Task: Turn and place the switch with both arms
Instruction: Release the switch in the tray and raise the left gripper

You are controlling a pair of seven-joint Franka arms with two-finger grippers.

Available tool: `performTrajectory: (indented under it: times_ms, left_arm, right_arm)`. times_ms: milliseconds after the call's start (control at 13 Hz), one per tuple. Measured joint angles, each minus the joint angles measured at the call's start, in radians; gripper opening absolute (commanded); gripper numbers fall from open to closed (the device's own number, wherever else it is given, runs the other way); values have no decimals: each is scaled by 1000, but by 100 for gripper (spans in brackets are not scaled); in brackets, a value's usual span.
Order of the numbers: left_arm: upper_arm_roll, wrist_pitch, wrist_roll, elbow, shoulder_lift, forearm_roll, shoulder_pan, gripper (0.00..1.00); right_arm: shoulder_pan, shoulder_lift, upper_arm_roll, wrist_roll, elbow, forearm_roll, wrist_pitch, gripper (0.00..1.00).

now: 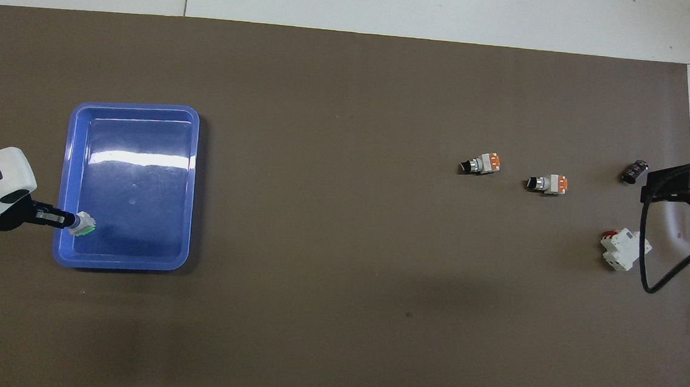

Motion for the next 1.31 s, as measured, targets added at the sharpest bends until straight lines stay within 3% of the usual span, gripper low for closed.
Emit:
performTrajectory:
  times_ms: [154, 462, 692, 1154, 1308]
  left_arm:
    - [0, 16, 39, 0, 22, 0, 7, 0]
    - [-12, 0, 50, 21, 29, 0, 6, 35]
    - [-17, -114, 52, 137, 53, 2, -20, 45]
    - [-25, -373, -26, 376, 83, 44, -86, 49]
    - [-31, -489, -92, 465, 81, 50, -98, 70]
  right_arm:
    - [0, 0, 0, 0, 0, 0, 0, 100]
    - [-1, 0, -1, 0, 0, 0, 0, 100]
    - [-1, 0, -2, 0, 0, 0, 0, 100]
    - [-1, 0, -2, 0, 0, 0, 0, 100]
    - [-1, 0, -2, 0, 0, 0, 0, 100]
